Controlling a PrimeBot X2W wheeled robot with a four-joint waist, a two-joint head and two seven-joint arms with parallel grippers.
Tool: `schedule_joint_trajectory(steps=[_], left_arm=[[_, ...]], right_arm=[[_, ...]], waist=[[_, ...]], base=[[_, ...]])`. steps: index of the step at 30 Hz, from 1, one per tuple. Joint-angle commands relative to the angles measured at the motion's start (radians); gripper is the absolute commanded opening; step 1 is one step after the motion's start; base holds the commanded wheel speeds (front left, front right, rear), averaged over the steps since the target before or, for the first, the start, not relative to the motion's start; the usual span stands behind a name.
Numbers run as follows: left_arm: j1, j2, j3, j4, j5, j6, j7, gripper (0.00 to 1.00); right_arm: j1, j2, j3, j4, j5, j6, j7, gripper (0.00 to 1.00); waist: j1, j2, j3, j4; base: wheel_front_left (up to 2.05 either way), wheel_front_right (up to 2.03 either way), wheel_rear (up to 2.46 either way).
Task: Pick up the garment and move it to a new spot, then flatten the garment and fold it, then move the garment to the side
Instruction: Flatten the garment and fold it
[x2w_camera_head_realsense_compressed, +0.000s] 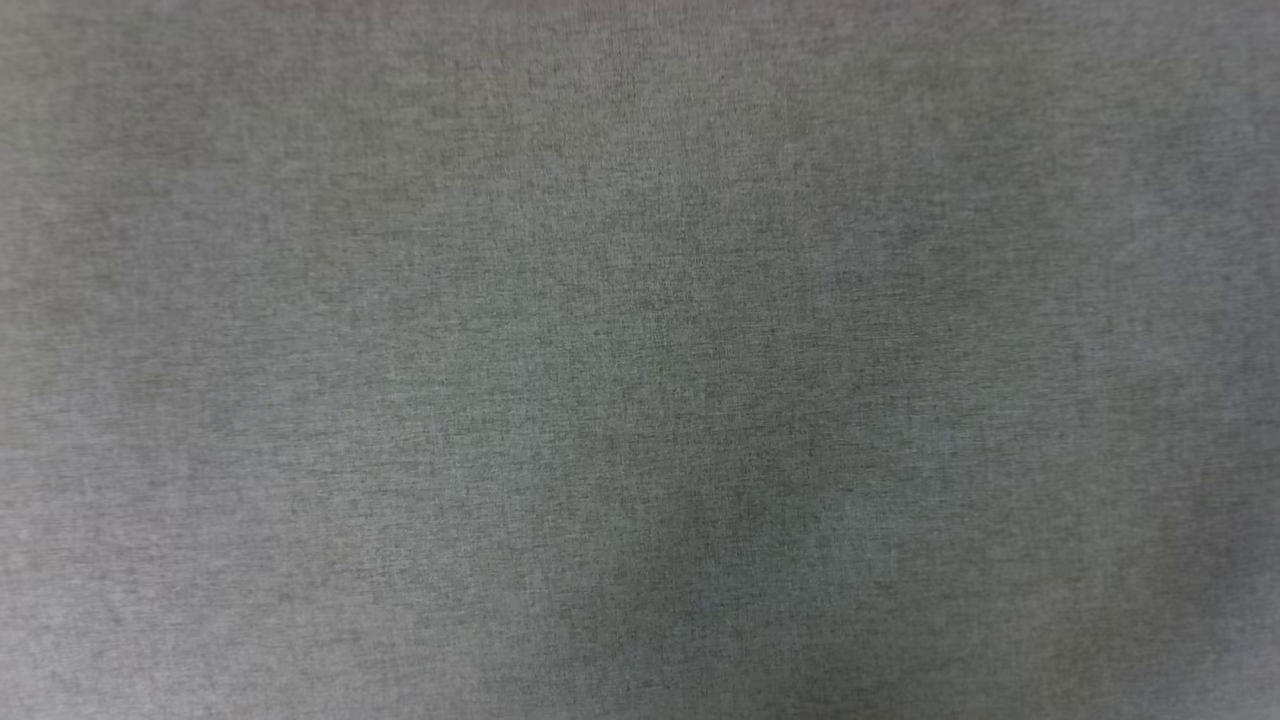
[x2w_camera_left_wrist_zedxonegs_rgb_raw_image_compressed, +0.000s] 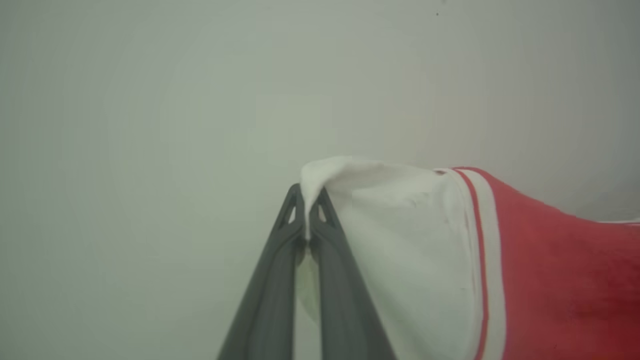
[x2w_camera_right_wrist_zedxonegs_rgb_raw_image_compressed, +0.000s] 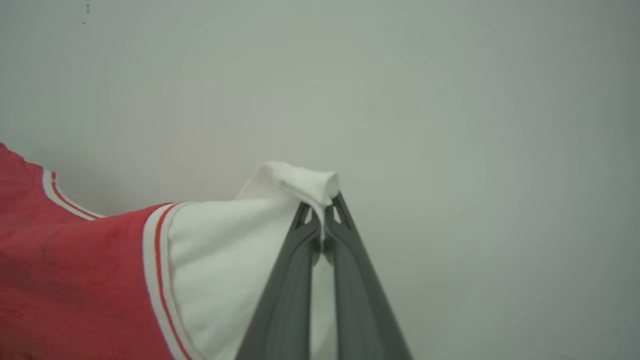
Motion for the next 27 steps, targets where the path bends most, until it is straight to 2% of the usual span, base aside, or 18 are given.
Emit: schedule_joint_trajectory(steps=[1, 8, 16, 22, 27], left_arm=[[0.014, -0.01, 0.002, 0.016, -0.01, -0.005, -0.014, 0.0], [0.111, -0.052, 0.007, 0.098, -0.061, -0.038, -0.063, 0.0], [0.348, -0.086, 0.02, 0.15, -0.134, -0.082, -0.142, 0.0], [0.601, -0.104, 0.028, 0.094, -0.179, -0.096, -0.19, 0.0], [0.862, -0.115, 0.064, -0.016, -0.214, -0.071, -0.214, 0.0]], right_arm=[[0.006, 0.017, 0.014, 0.018, 0.008, -0.001, -0.012, 0.0], [0.089, 0.057, 0.087, 0.101, 0.073, -0.001, -0.035, 0.0], [0.323, 0.034, 0.203, 0.108, 0.2, -0.001, -0.06, 0.0], [0.583, -0.001, 0.25, 0.046, 0.29, -0.001, -0.095, 0.0], [0.821, -0.022, 0.262, -0.034, 0.339, -0.001, -0.115, 0.0]], waist=[[-0.0002, 0.0, 0.023, -0.001], [-0.0002, 0.0, 0.026, 0.011], [-0.0002, 0.0, -0.062, 0.025], [-0.0002, 0.0, -0.156, 0.027], [-0.0002, 0.0, -0.237, 0.022]], base=[[0.0, 0.0, 0.0], [0.0, 0.0, 0.0], [0.0, 0.0, 0.0], [0.0, 0.0, 0.0], [0.0, 0.0, 0.0]])
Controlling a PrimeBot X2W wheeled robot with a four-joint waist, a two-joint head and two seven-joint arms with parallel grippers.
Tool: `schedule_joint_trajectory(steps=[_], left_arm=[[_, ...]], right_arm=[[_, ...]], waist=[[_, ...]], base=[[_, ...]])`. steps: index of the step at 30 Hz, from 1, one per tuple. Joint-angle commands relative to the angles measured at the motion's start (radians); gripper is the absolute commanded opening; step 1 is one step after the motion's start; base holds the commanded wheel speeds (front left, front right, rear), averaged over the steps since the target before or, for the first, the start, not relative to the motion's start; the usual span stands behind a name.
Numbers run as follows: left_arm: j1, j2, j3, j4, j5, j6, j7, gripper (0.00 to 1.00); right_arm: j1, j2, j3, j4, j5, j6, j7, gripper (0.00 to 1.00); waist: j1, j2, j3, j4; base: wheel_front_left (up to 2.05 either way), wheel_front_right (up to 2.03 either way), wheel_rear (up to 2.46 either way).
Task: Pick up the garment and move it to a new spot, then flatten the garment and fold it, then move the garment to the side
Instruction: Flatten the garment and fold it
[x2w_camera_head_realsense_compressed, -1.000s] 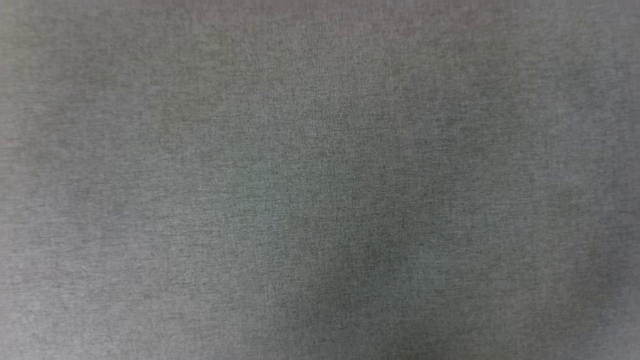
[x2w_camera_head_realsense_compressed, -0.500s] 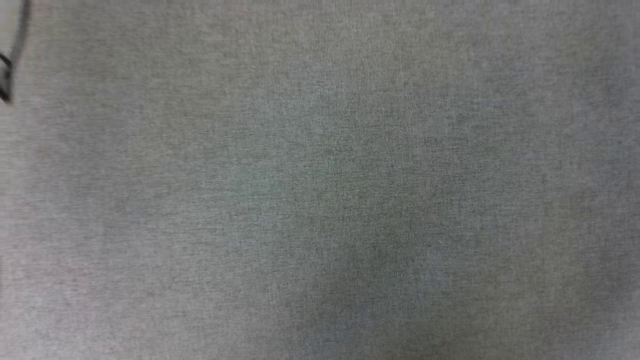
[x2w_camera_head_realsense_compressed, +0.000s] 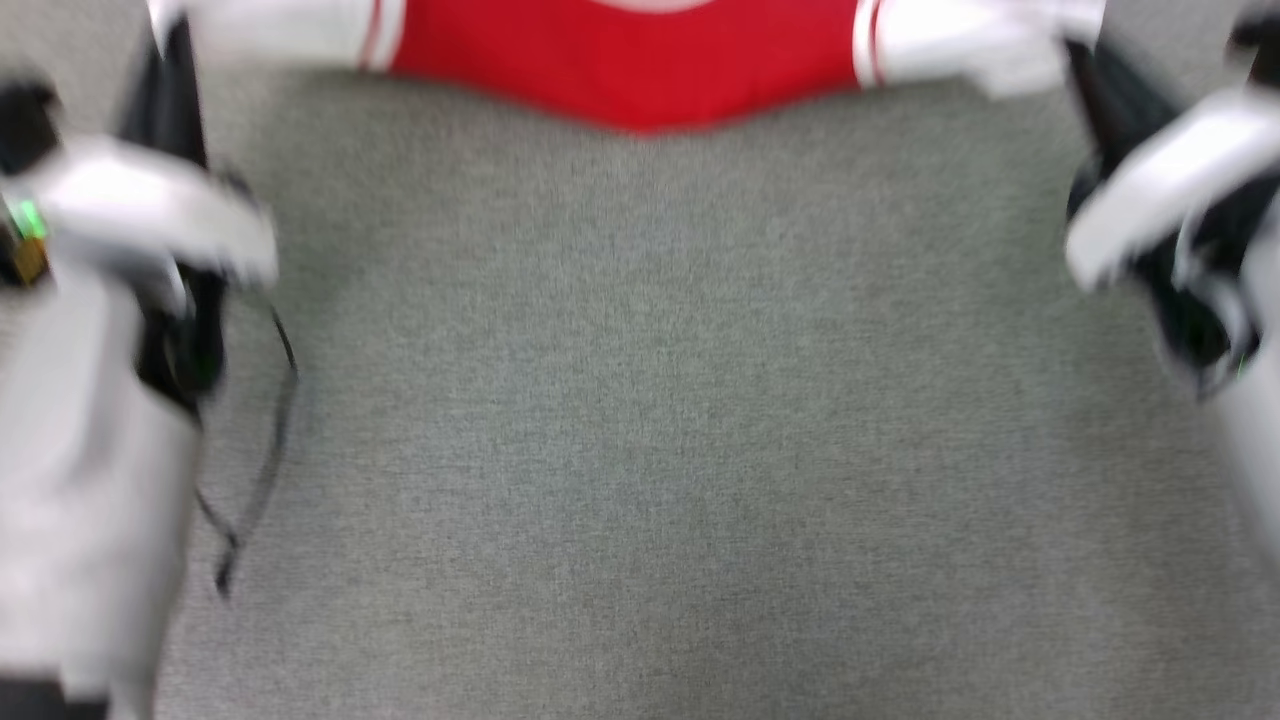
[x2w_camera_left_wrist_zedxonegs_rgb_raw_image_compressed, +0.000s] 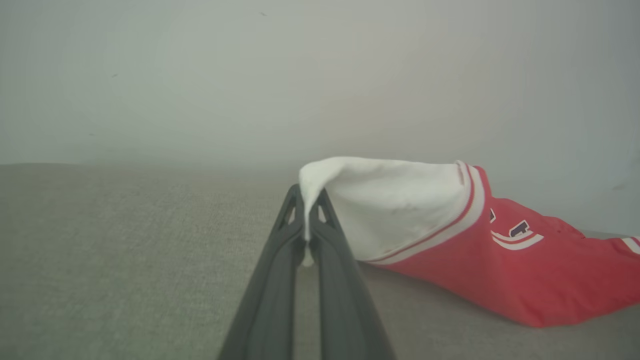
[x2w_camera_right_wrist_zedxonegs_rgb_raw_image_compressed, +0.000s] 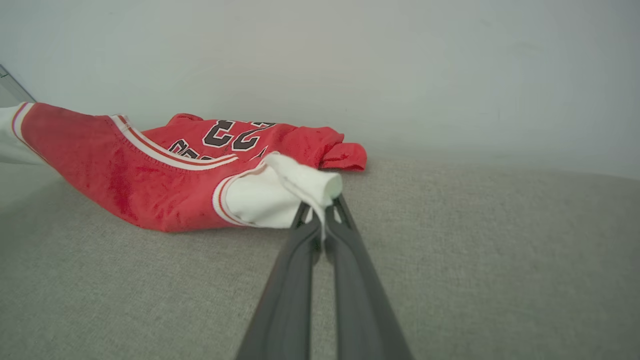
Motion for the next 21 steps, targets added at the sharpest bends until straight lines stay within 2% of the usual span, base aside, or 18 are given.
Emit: schedule_joint_trajectory(steps=[1, 9, 18, 21], left_arm=[[0.096, -0.006, 0.015, -0.05, -0.012, 0.014, -0.009, 0.0], [0.481, 0.0, 0.048, -0.259, -0.012, 0.09, -0.014, 0.0], [0.837, 0.027, 0.056, -0.502, -0.009, 0.224, 0.034, 0.0], [0.9, 0.037, 0.059, -0.548, -0.011, 0.25, 0.05, 0.0]], right_arm=[[0.084, -0.021, -0.008, -0.031, 0.01, -0.001, -0.013, 0.0], [0.433, -0.013, -0.083, -0.165, 0.019, -0.001, -0.034, 0.0], [0.82, 0.04, -0.233, -0.333, -0.025, -0.001, 0.045, 0.0], [0.902, 0.056, -0.279, -0.376, -0.041, -0.001, 0.078, 0.0]], waist=[[0.0001, 0.0, -0.058, -0.002], [0.0001, 0.0, -0.167, -0.008], [0.0001, 0.0, -0.273, 0.001], [0.0001, 0.0, -0.293, 0.008]], base=[[0.0, 0.0, 0.0], [0.0, 0.0, 0.0], [0.0, 0.0, 0.0], [0.0, 0.0, 0.0]])
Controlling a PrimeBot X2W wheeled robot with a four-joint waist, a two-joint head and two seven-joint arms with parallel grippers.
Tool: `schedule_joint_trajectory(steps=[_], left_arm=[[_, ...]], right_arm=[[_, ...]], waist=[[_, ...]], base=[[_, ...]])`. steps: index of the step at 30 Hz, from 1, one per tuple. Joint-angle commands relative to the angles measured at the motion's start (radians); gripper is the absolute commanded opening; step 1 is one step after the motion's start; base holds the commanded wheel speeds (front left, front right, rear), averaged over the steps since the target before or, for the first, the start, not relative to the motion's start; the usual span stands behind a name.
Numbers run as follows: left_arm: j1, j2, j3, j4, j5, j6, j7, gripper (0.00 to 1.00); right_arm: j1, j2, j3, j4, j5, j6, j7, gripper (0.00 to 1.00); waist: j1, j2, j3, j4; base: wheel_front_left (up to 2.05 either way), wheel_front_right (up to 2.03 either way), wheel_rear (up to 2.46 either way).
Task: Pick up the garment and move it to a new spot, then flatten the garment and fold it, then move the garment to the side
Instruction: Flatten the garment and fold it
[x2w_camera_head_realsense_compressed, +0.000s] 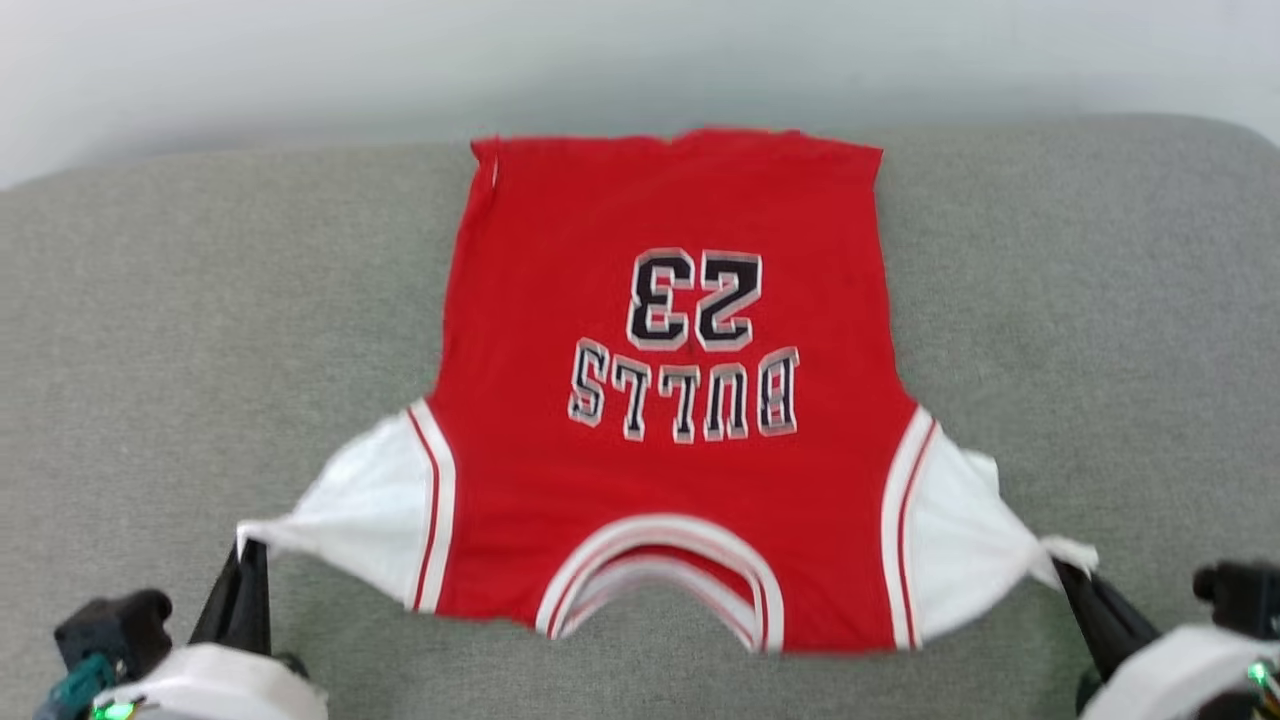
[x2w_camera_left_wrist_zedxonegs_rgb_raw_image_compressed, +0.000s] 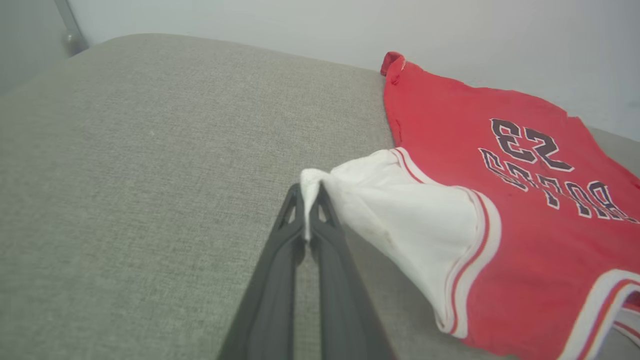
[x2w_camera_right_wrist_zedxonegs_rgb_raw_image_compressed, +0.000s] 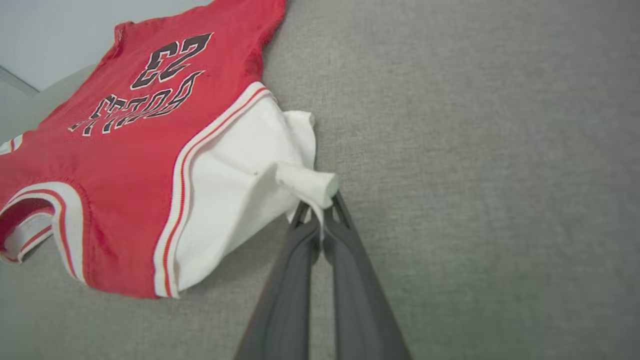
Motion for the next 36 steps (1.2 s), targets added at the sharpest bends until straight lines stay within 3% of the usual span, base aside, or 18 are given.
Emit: schedule_joint_trajectory(steps=[1, 10, 11, 12, 17, 22, 28, 36], left_arm=[[0.03, 0.012, 0.005, -0.02, 0.0, 0.014, 0.007, 0.0], [0.184, 0.029, -0.037, -0.14, 0.013, 0.072, 0.091, 0.0], [0.186, 0.031, -0.044, -0.146, 0.016, 0.073, 0.096, 0.0], [0.187, 0.029, -0.049, -0.152, 0.013, 0.067, 0.095, 0.0], [0.142, -0.001, -0.087, -0.174, 0.03, 0.033, 0.059, 0.0], [0.081, -0.031, -0.118, -0.182, 0.056, 0.011, 0.021, 0.0], [-0.013, -0.062, -0.159, -0.215, 0.097, -0.016, -0.008, 0.0], [-0.125, -0.126, -0.219, -0.266, 0.146, -0.059, -0.042, 0.0]], right_arm=[[0.039, 0.011, -0.023, -0.026, -0.012, -0.001, 0.015, 0.0], [0.313, 0.082, -0.175, -0.188, -0.135, -0.001, 0.219, 0.03], [0.329, 0.093, -0.189, -0.195, -0.141, -0.001, 0.24, 0.33], [0.337, 0.101, -0.194, -0.207, -0.148, -0.001, 0.254, 1.0], [0.254, 0.137, -0.256, -0.251, -0.153, -0.001, 0.257, 1.0], [0.058, 0.145, -0.348, -0.178, -0.146, -0.001, 0.239, 1.0], [-0.246, 0.069, -0.414, 0.056, -0.135, -0.001, 0.293, 1.0], [-0.599, -0.046, -0.455, 0.263, -0.198, -0.001, 0.523, 1.0]], waist=[[0.0003, 0.0, -0.024, 0.012], [0.0003, 0.0, -0.078, 0.053], [0.0003, 0.0, -0.081, 0.059], [0.0003, 0.0, -0.082, 0.064], [0.0003, 0.0, -0.072, 0.089], [0.0003, 0.0, -0.046, 0.12], [0.0003, 0.0, 0.029, 0.205], [0.0003, 0.0, 0.185, 0.351]], base=[[0.0, 0.0, 0.0], [0.0, 0.0, 0.0], [0.0, 0.0, 0.0], [0.0, 0.0, 0.0], [0.0, 0.0, 0.0], [0.0, 0.0, 0.0], [0.0, 0.0, 0.0], [0.0, 0.0, 0.0]])
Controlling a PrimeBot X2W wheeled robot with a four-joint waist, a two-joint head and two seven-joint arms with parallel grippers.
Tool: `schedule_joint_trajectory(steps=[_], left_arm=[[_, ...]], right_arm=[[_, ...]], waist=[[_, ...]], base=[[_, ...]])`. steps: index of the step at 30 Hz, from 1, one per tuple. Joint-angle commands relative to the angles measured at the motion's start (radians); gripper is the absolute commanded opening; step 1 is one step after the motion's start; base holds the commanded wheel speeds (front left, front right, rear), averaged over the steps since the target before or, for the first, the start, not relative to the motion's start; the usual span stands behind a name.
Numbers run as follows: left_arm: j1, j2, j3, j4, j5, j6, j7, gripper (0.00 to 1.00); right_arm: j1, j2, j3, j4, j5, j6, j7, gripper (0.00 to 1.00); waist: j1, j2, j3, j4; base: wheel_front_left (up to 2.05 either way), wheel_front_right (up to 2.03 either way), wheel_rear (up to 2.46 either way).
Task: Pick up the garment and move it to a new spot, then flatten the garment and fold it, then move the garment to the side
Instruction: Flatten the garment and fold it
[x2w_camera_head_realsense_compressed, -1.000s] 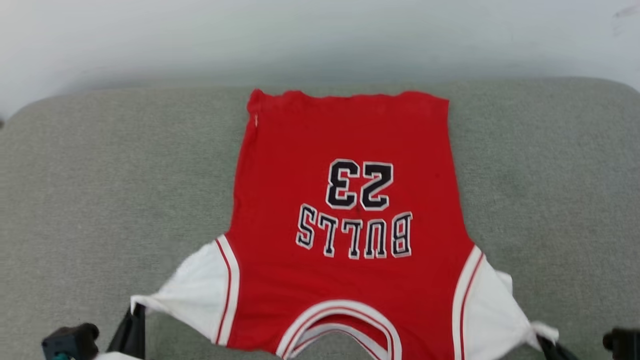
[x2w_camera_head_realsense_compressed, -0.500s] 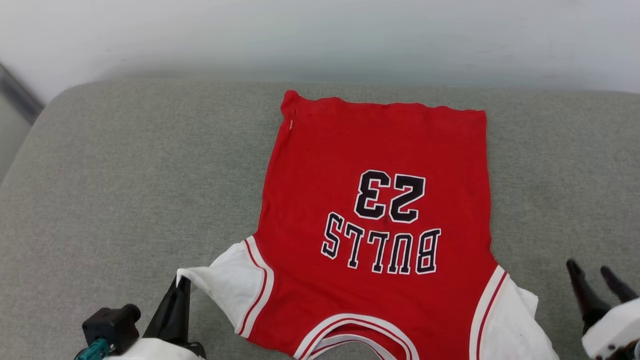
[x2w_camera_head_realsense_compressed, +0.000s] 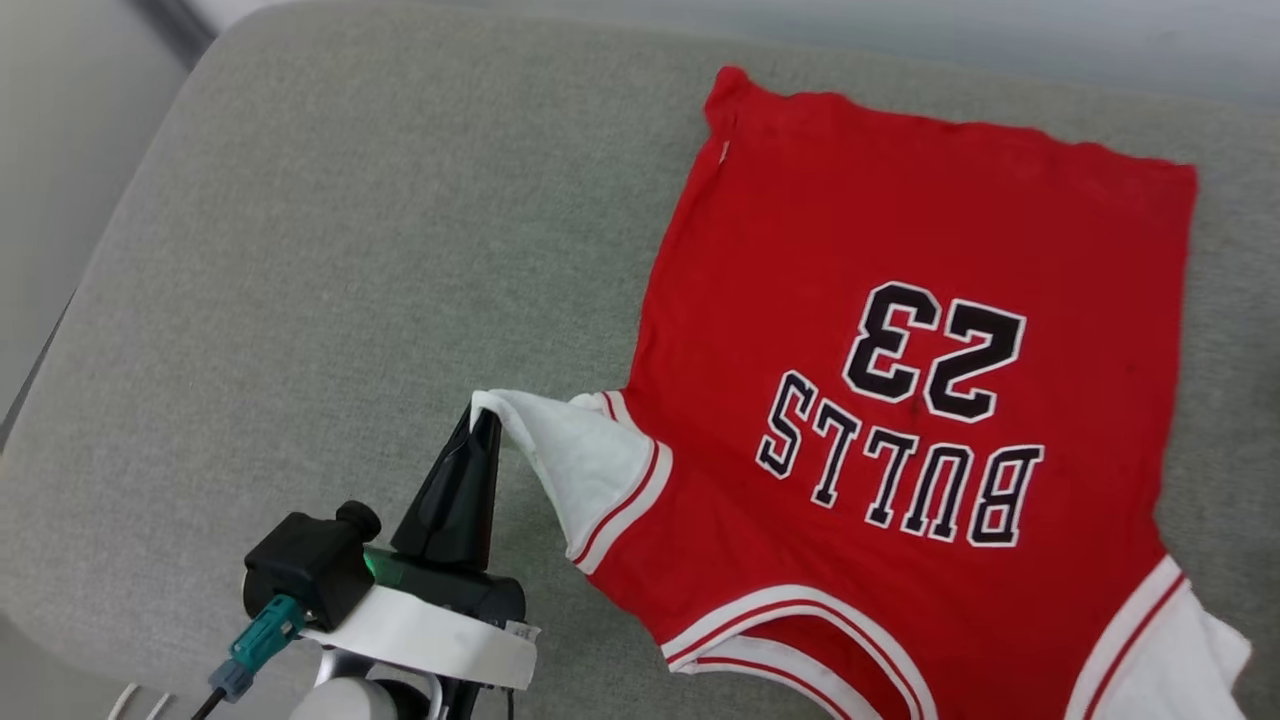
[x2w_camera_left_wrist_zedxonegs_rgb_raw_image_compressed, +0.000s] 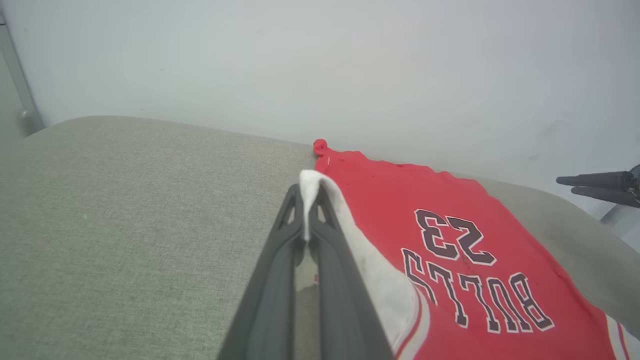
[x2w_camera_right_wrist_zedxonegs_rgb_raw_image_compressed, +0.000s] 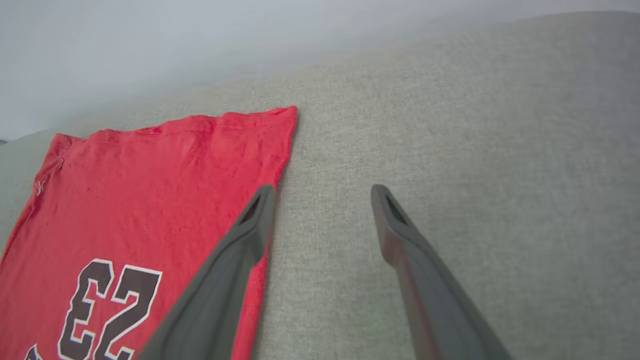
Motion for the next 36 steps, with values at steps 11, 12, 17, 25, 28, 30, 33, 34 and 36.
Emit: schedule_joint_trajectory(steps=[11, 12, 17, 25, 28, 30, 33, 34, 36], left_arm=[[-0.094, -0.069, -0.009, 0.01, 0.049, -0.043, -0.029, 0.0], [-0.098, -0.074, -0.007, 0.014, 0.052, -0.047, -0.03, 0.0], [-0.112, -0.097, 0.006, 0.039, 0.065, -0.066, -0.032, 0.0], [-0.103, -0.124, 0.037, 0.065, 0.09, -0.093, -0.033, 0.0], [-0.087, -0.129, 0.049, 0.086, 0.093, -0.099, -0.033, 0.0], [-0.078, -0.126, 0.06, 0.106, 0.092, -0.103, -0.033, 0.0], [-0.058, -0.118, 0.079, 0.135, 0.087, -0.105, -0.032, 0.0], [-0.048, -0.114, 0.086, 0.143, 0.084, -0.105, -0.032, 0.0], [-0.031, -0.107, 0.1, 0.16, 0.08, -0.103, -0.032, 0.0]], right_arm=[[-0.311, -0.021, -0.028, 0.044, -0.171, 0.0, 0.295, 1.0], [-0.318, -0.016, -0.035, 0.048, -0.181, 0.0, 0.313, 1.0], [-0.294, 0.025, -0.082, 0.098, -0.236, -0.001, 0.422, 1.0], [-0.292, 0.06, -0.128, 0.086, -0.297, -0.001, 0.52, 0.0], [-0.303, 0.034, -0.107, 0.05, -0.306, -0.001, 0.519, 0.0], [-0.304, 0.01, -0.079, 0.02, -0.31, -0.001, 0.524, 0.0], [-0.286, -0.024, -0.02, -0.038, -0.286, -0.001, 0.54, 0.0], [-0.269, -0.034, 0.007, -0.058, -0.272, -0.001, 0.543, 0.0], [-0.223, -0.059, 0.066, -0.102, -0.235, -0.001, 0.556, 0.0]], waist=[[-0.0001, -0.0001, 0.24, 0.155], [-0.0001, -0.0001, 0.249, 0.158], [-0.0001, -0.0001, 0.273, 0.164], [-0.0001, -0.0001, 0.256, 0.157], [-0.0001, -0.0001, 0.222, 0.145], [-0.0001, -0.0001, 0.189, 0.13], [-0.0001, -0.0001, 0.131, 0.101], [-0.0001, -0.0001, 0.111, 0.088], [-0.0001, -0.0001, 0.072, 0.06]], base=[[0.0, 0.0, 0.0], [0.0, 0.0, 0.0], [0.0, 0.0, 0.0], [0.0, 0.0, 0.0], [0.0, 0.0, 0.0], [0.0, 0.0, 0.0], [0.0, 0.0, 0.0], [0.0, 0.0, 0.0], [0.0, 0.0, 0.0]])
